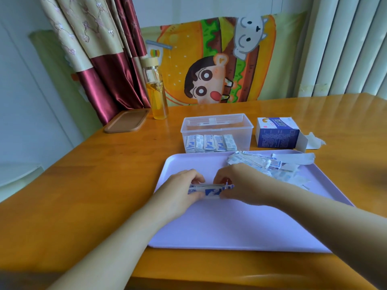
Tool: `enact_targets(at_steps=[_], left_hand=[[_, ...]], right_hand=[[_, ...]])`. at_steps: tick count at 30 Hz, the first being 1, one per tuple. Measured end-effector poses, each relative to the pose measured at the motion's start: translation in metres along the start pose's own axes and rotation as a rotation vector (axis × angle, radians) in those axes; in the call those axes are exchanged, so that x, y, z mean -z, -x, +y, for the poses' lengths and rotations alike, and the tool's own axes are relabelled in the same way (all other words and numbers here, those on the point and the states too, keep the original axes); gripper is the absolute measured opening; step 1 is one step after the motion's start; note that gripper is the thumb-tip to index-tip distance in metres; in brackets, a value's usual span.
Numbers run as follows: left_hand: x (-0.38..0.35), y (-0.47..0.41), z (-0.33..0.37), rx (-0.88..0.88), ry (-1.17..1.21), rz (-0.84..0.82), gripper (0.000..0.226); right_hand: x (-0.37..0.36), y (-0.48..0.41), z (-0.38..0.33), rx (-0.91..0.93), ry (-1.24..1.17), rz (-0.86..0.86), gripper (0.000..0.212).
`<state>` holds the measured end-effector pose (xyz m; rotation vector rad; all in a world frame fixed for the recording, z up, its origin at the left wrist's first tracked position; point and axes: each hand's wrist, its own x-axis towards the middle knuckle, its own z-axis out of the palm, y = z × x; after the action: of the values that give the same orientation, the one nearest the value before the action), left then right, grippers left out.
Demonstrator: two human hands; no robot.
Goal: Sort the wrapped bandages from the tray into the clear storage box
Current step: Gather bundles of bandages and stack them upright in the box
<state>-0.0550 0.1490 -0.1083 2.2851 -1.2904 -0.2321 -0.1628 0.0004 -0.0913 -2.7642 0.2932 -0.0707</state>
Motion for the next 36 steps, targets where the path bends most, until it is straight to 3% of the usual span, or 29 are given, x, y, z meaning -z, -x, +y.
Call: enact_targets(at_steps=[4, 11, 15, 18, 21, 24, 26, 30, 32, 36], left_hand=[[-0.007, -0.002, 0.004, -0.026, 0.050, 0.002, 0.026], [-0.012, 0.001, 0.011, -0.075, -0.082, -0.028, 0.017], [0.000, 0.001, 0.013, -0.030, -0.138, 0.007, 0.008], [0.008, -0.001, 0.018, 0.026, -0.047, -0.057, 0.011], [0.011, -0.005, 0.026, 0.066, 0.261, -0.209, 0.018], [0.005, -0.010, 0.024, 0.150, 0.589, -0.181, 0.021], [0.000, -0.013, 0.020, 0.310, 1.001, -0.094, 0.023], [-0.004, -0.020, 0.014, 0.612, 1.687, 0.129, 0.030], [-0.004, -0.022, 0.014, 0.703, 1.860, 0.204, 0.033], [0.001, -0.024, 0.019, 0.729, 1.960, 0.209, 0.029]], right_hand=[[-0.002, 0.005, 0.002, -0.029, -0.097, 0.045, 0.024], [-0.024, 0.008, -0.008, 0.023, -0.121, 0.164, 0.023], [-0.017, 0.009, -0.007, 0.013, -0.177, 0.256, 0.016], [-0.004, 0.009, -0.008, 0.026, -0.254, 0.285, 0.011], [0.010, 0.007, -0.017, 0.107, -0.357, 0.195, 0.014], [0.028, -0.002, -0.005, 0.053, -0.491, 0.244, 0.018], [0.041, -0.011, 0.018, -0.106, -0.320, 0.334, 0.024], [0.037, -0.021, 0.052, -0.374, 0.099, 0.077, 0.051], [0.030, -0.025, 0.058, -0.421, 0.117, 0.028, 0.056], [0.031, -0.030, 0.060, -0.425, 0.033, 0.057, 0.042]])
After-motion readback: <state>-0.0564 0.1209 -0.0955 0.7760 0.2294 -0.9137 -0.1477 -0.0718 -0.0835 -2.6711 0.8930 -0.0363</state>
